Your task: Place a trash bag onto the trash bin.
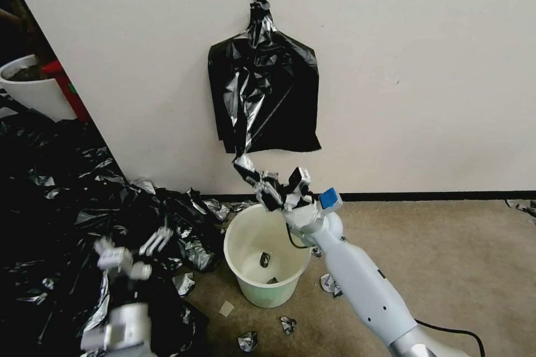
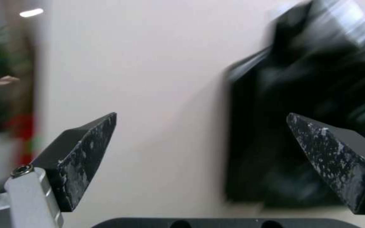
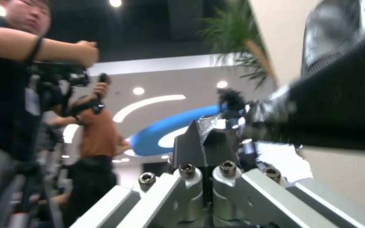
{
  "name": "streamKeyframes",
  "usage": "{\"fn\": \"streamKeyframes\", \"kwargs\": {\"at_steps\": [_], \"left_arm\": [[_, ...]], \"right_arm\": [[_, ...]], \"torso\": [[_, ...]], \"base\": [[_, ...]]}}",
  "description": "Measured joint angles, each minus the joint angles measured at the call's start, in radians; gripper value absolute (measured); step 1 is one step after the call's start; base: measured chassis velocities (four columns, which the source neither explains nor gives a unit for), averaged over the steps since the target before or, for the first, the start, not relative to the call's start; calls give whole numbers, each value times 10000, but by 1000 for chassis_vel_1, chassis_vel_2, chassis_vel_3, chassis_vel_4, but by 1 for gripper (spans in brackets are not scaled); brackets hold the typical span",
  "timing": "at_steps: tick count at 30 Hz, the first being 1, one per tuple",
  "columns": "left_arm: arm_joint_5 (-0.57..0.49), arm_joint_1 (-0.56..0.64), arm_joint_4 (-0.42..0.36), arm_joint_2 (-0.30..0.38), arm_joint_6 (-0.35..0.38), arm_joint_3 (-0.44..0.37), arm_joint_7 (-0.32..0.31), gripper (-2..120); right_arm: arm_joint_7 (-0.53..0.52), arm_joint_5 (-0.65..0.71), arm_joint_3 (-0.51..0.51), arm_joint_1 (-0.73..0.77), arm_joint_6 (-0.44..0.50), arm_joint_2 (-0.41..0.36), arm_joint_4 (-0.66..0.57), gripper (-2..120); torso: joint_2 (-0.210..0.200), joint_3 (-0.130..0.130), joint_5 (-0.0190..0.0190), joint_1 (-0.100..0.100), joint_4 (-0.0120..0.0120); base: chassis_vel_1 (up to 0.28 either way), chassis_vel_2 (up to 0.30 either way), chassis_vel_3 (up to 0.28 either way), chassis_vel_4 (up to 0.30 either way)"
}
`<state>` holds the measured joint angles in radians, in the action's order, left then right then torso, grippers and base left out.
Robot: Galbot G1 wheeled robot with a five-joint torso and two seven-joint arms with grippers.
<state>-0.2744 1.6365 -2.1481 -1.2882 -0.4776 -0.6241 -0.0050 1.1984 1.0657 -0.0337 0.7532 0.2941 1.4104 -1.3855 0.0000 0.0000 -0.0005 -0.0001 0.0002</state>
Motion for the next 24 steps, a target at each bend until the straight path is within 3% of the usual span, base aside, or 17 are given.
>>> {"fn": "streamKeyframes", "kwargs": {"at_steps": [2,3,5,6,7,10,17,18,19,22,24], "left_arm": [[-1010,-602,-127,1821,465,201,67,100],[-1010,-602,-127,1821,465,201,67,100],[-2676,-1448,-246,3830,1151,478,85,100],[-3173,-1796,-274,4291,1355,551,88,100],[-3173,-1796,-274,4291,1355,551,88,100],[-4704,-3768,-5,5928,2254,986,329,100],[-5400,-5773,657,6903,2841,1875,641,100],[-5491,-7545,1294,7249,3138,2926,1331,100],[-5251,-8406,1743,7274,3145,3711,1934,100],[-5024,-8912,2127,7232,3131,4242,2376,100],[-4571,-9600,2792,7148,3099,5014,3082,100]], "right_arm": [[-631,-135,4,-95,290,33,-123,0],[-631,-135,4,-95,290,33,-123,0],[-1408,-303,74,-126,629,106,-187,0],[-1520,-351,81,-125,679,134,-188,0],[-1520,-351,81,-125,679,134,-188,0],[-1800,-606,76,-77,802,320,-155,0],[-1853,-838,52,-69,845,460,-60,0],[-1854,-1000,-15,-117,865,581,55,0],[-1852,-1124,-51,-170,883,659,158,0],[-1842,-1197,-71,-215,899,714,235,0],[-1831,-1235,-86,-296,907,822,333,0]], "torso": [[0,0,0,0,-1],[0,0,0,0,-1],[0,1,2,1,-2],[0,1,2,1,-2],[0,1,2,1,-2],[0,1,5,1,-2],[-1,1,3,1,0],[0,1,5,1,-2],[0,1,4,2,-2],[-1,1,4,2,-2],[0,2,4,1,-3]], "base": [[0,0,0,0],[0,0,0,0],[0,0,0,0],[0,0,0,0],[0,0,0,0],[0,0,0,0],[0,0,0,0],[0,0,0,0],[0,0,0,0],[0,0,0,0],[0,0,0,0]]}}
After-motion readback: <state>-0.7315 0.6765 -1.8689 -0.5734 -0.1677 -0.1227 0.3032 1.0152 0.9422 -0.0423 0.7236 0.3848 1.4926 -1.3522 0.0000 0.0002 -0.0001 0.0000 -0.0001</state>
